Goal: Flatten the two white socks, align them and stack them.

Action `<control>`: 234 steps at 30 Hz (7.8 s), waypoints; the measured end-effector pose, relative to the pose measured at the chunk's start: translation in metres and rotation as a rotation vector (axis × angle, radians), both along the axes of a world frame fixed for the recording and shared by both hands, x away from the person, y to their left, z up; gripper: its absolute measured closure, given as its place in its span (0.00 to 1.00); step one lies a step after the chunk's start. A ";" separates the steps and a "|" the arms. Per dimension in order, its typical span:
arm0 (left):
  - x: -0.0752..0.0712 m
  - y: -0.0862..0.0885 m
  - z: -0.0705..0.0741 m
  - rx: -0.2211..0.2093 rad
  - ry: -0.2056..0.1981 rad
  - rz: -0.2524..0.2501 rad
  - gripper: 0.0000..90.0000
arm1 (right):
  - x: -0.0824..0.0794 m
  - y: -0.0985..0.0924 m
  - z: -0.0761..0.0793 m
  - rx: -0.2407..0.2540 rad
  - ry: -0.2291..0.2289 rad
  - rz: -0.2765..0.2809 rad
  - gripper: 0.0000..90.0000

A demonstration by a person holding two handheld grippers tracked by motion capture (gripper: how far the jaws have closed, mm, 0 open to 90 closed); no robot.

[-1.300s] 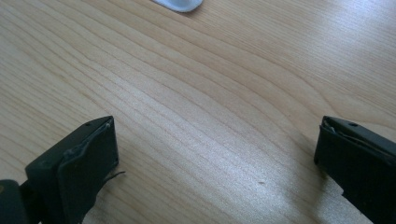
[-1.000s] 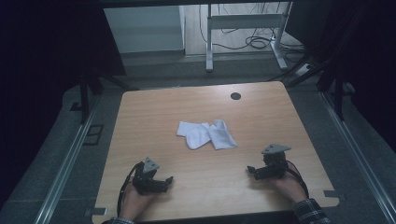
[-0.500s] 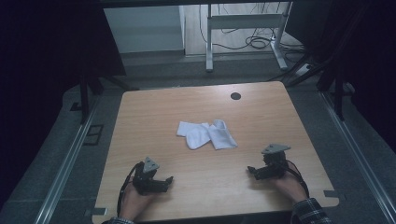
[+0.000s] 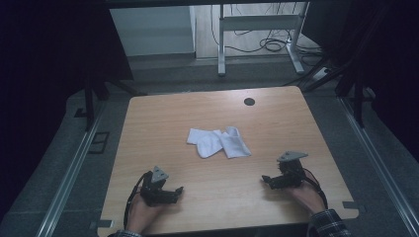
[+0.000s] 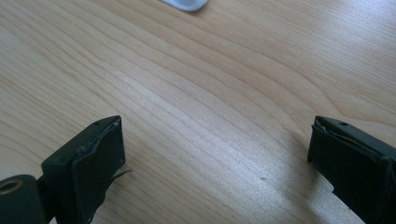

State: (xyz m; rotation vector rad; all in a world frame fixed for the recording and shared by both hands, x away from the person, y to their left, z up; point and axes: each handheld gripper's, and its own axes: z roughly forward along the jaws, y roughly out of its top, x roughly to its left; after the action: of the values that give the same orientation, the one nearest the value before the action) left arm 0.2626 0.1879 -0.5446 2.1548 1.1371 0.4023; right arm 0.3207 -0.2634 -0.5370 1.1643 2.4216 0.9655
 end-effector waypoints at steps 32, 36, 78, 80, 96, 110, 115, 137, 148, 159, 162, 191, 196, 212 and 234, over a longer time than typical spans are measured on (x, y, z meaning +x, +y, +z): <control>0.000 0.000 0.000 0.000 -0.001 0.001 0.11 | 0.025 0.018 0.034 0.037 -0.040 0.010 0.40; 0.000 0.000 0.000 0.000 -0.001 0.000 0.11 | 0.031 0.024 0.039 0.046 -0.051 0.020 0.46; 0.000 0.000 0.000 0.000 -0.001 0.000 0.11 | 0.053 0.079 0.072 -0.016 -0.059 0.130 0.95; 0.000 0.000 0.000 0.000 -0.001 0.001 0.11 | 0.047 0.077 0.081 -0.023 -0.073 0.139 0.95; 0.001 0.000 0.000 0.000 -0.006 0.001 0.11 | 0.018 0.054 0.130 0.011 -0.121 0.143 0.94; 0.000 -0.001 0.000 -0.001 -0.001 0.009 0.11 | 0.023 0.023 0.058 -0.080 0.010 0.061 0.87; 0.001 -0.002 0.000 -0.001 -0.001 0.014 0.11 | 0.019 0.009 0.049 -0.083 0.030 0.038 0.87; 0.002 -0.003 0.000 0.001 -0.002 0.017 0.11 | 0.046 -0.040 0.048 -0.088 0.007 -0.164 0.77; 0.002 -0.004 0.000 0.001 0.001 0.021 0.11 | 0.036 -0.021 0.071 0.040 0.012 -0.058 0.73; 0.002 -0.004 0.000 0.000 0.001 0.022 0.11 | 0.025 0.031 0.052 0.039 0.074 0.122 0.85; 0.002 -0.004 0.000 -0.001 0.000 0.022 0.11 | 0.029 0.034 0.044 0.009 0.074 0.124 0.79; 0.002 -0.004 0.000 -0.001 -0.001 0.023 0.11 | 0.037 0.041 0.040 -0.093 0.038 0.113 0.81; 0.002 -0.004 0.000 -0.002 -0.001 0.023 0.11 | 0.043 0.039 0.022 -0.125 0.050 0.103 0.77; 0.002 -0.005 0.000 -0.002 -0.001 0.024 0.11 | 0.041 0.037 0.032 -0.063 0.041 0.078 0.98; 0.002 -0.005 0.001 0.006 0.000 0.018 0.11 | 0.030 0.107 0.086 0.085 0.019 0.253 0.81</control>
State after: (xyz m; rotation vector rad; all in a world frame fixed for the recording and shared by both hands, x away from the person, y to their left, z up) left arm 0.2650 0.1832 -0.5441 2.1511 1.1574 0.4150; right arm 0.3507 -0.1564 -0.4508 0.9106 2.6115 1.1450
